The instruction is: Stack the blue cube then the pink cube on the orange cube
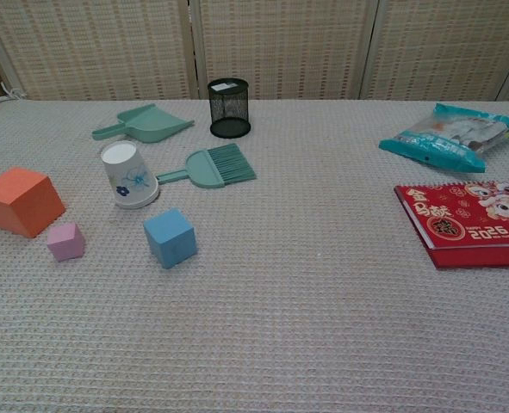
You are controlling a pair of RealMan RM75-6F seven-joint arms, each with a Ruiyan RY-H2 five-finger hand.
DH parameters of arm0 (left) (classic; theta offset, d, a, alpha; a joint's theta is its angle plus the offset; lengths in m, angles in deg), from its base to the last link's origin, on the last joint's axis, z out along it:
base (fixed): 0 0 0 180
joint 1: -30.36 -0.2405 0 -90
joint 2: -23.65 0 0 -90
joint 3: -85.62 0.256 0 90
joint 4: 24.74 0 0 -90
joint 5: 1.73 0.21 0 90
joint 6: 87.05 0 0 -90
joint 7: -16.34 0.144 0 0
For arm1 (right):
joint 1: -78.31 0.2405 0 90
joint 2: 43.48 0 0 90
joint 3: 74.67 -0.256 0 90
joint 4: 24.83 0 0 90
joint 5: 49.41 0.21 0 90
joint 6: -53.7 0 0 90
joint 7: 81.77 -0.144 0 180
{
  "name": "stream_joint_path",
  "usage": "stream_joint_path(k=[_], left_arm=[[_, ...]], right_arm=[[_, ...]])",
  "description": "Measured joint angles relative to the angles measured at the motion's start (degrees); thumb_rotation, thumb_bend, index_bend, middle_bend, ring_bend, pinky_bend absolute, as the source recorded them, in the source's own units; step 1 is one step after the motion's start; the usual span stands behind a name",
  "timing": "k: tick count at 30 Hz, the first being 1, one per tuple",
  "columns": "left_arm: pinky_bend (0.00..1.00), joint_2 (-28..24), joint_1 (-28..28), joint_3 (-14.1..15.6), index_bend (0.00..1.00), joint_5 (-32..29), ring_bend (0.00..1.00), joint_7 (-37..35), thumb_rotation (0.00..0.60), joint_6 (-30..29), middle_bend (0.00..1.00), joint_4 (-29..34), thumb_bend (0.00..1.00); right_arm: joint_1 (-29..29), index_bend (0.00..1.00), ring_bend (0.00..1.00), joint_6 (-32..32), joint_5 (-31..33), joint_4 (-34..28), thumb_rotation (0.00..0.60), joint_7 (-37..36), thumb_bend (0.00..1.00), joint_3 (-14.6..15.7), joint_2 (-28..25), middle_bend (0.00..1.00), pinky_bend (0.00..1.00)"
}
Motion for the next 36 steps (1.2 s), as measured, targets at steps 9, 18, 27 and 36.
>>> stream_joint_path(k=[9, 18, 27, 36], left_arm=[[0.63, 3.0, 2.1, 0.4, 0.05, 5.6, 0.43, 0.3, 0.600, -0.6, 0.39, -3.1, 0.40], [1.00, 9.4, 12.5, 0.2, 0.13, 11.2, 1.00, 1.5, 0.600, 8.9, 0.95, -7.0, 0.40], [1.00, 17.9, 23.2, -2.1, 0.16, 9.9, 1.00, -0.5, 0.600, 21.0, 1.00, -13.3, 0.41], [1.00, 22.4, 27.5, -3.3, 0.12, 7.5, 1.00, 9.7, 0.600, 24.7, 1.00, -14.1, 0.41]], right_arm=[[-0.1, 0.00, 0.00, -0.1, 1.3, 0.1, 0.600, 0.9, 0.09, -0.6, 0.5, 0.00, 0.00], [0.3, 0.00, 0.00, 0.3, 1.9, 0.3, 0.600, 5.6, 0.09, -1.1, 2.6, 0.00, 0.00], [0.3, 0.00, 0.00, 0.3, 4.0, 0.7, 0.600, 8.0, 0.09, -2.1, 3.5, 0.00, 0.00], [0.0, 0.00, 0.00, 1.2, 4.8, -0.9, 0.600, 6.8, 0.09, -1.7, 1.8, 0.00, 0.00]])
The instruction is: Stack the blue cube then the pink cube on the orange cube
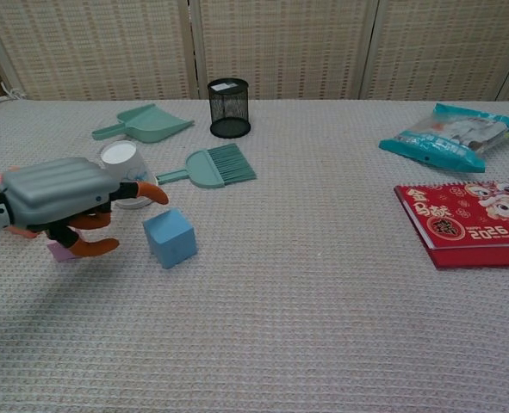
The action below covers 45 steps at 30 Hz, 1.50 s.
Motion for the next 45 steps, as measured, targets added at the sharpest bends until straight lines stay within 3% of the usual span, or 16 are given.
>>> stream_joint_path(k=[9, 16, 19, 26, 33, 38, 45], left_arm=[[1.00, 4.3, 2.6, 0.8, 0.10, 1.9, 1.00, 2.8, 0.600, -2.6, 1.00, -4.7, 0.41], [1.00, 4.8, 4.2, 1.4, 0.18, 0.8, 1.00, 6.8, 0.600, -0.1, 1.00, -5.5, 0.40], [1.00, 5.0, 4.7, 1.9, 0.27, 0.6, 1.00, 7.0, 0.600, 0.1, 1.00, -5.4, 0.40], [1.00, 6.3, 5.2, 3.0, 0.60, 2.8, 1.00, 2.7, 0.600, -3.3, 1.00, -7.5, 0.41], [1.00, 7.9, 4.8, 3.6, 0.63, 4.8, 1.00, -6.6, 0.600, -10.7, 1.00, -11.2, 0.42], [1.00, 4.6, 4.2, 3.2, 0.63, 3.4, 1.00, -8.1, 0.600, -11.8, 1.00, -9.6, 0.42], [1.00, -4.7, 2.0, 2.5, 0.63, -2.1, 1.00, -5.8, 0.600, -10.6, 1.00, -7.6, 0.42]], right_arm=[[0.1, 0.00, 0.00, 1.8, 1.3, -1.5, 0.600, 0.6, 0.09, 0.3, -0.9, 0.00, 0.00], [0.3, 0.00, 0.00, 3.2, 0.7, -3.1, 0.600, -1.0, 0.09, 1.3, -2.7, 0.00, 0.00], [0.3, 0.00, 0.00, 3.3, 1.0, -3.2, 0.600, -0.9, 0.09, 1.3, -2.8, 0.00, 0.00], [0.3, 0.00, 0.00, 3.9, 1.4, -3.6, 0.600, -0.3, 0.09, 1.5, -3.0, 0.00, 0.00], [0.6, 0.00, 0.00, 4.6, 1.9, -3.6, 0.600, 0.7, 0.09, 1.6, -2.8, 0.00, 0.00], [0.7, 0.00, 0.00, 4.7, 2.1, -3.4, 0.600, 1.0, 0.09, 1.5, -2.5, 0.00, 0.00], [0.8, 0.00, 0.00, 4.4, 2.2, -3.0, 0.600, 1.7, 0.09, 1.3, -1.9, 0.00, 0.00]])
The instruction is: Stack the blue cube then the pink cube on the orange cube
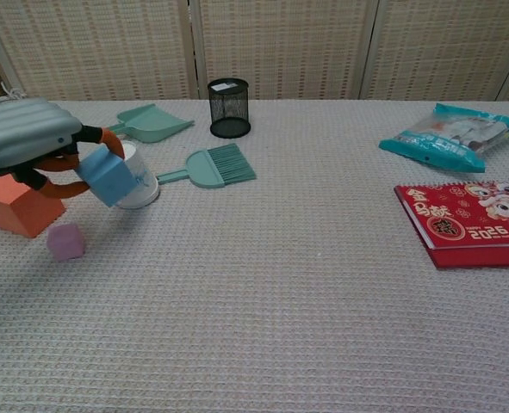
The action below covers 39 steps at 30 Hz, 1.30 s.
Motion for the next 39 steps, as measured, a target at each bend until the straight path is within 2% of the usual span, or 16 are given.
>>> stream_joint_path(k=[5, 13, 18, 39], left_arm=[[1.00, -5.3, -0.7, -1.1, 0.63, -3.9, 1.00, 1.0, 0.600, 2.3, 1.00, 2.1, 0.42], [1.00, -12.1, -1.6, -1.4, 0.63, -8.0, 1.00, 2.2, 0.600, 6.3, 1.00, 9.7, 0.42], [1.00, -13.5, -2.3, -1.0, 0.63, -9.0, 1.00, 4.0, 0.600, 6.7, 1.00, 11.3, 0.42], [1.00, -15.0, -2.6, -0.7, 0.64, -12.1, 1.00, 6.0, 0.600, 10.4, 1.00, 11.1, 0.42]], right_arm=[[0.4, 0.00, 0.00, 0.9, 1.1, 0.3, 0.600, 1.5, 0.09, -0.2, 0.7, 0.00, 0.00], [0.7, 0.00, 0.00, 1.5, 2.2, 0.5, 0.600, 3.0, 0.09, -0.4, 1.6, 0.00, 0.00], [0.7, 0.00, 0.00, 1.7, 2.3, 0.3, 0.600, 3.4, 0.09, -0.2, 1.6, 0.00, 0.00], [0.8, 0.00, 0.00, 1.8, 2.5, 0.0, 0.600, 3.9, 0.09, 0.1, 1.5, 0.00, 0.00]])
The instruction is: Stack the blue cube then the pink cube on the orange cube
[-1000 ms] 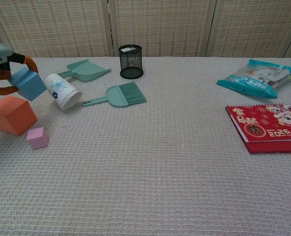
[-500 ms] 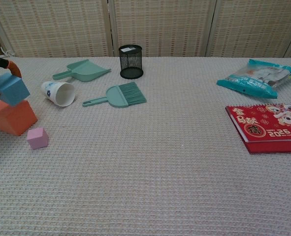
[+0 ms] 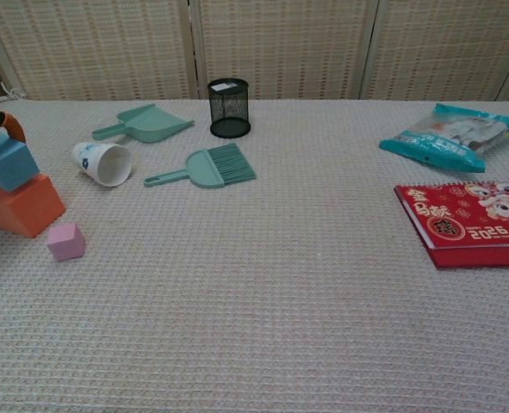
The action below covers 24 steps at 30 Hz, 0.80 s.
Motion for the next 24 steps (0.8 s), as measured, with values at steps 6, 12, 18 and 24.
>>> stream_joint_path(k=[6, 12, 18, 24], left_arm=[[1.00, 0.4, 0.1, 0.0, 0.64, 0.3, 1.00, 0.1, 0.600, -0.1, 1.00, 0.2, 0.42], [1.00, 0.8, 0.3, -0.1, 0.63, -0.4, 1.00, -0.1, 0.600, 0.8, 1.00, -0.6, 0.42], [1.00, 0.8, 0.3, -0.1, 0.63, -0.5, 1.00, -0.1, 0.600, 1.1, 1.00, -0.7, 0.42], [1.00, 0.9, 0.2, 0.1, 0.58, -0.7, 1.00, -0.2, 0.600, 1.5, 1.00, -1.1, 0.41]], right_arm=[[0.1, 0.00, 0.00, 0.1, 0.1, 0.1, 0.600, 0.1, 0.09, 0.0, 0.0, 0.00, 0.00], [-0.1, 0.00, 0.00, -0.3, -0.1, 0.0, 0.600, 0.1, 0.09, 0.1, 0.0, 0.00, 0.00], [0.0, 0.00, 0.00, -0.2, -0.1, 0.0, 0.600, 0.2, 0.09, 0.1, 0.0, 0.00, 0.00], [0.0, 0.00, 0.00, -0.2, -0.1, -0.1, 0.600, 0.4, 0.09, 0.2, 0.0, 0.00, 0.00]])
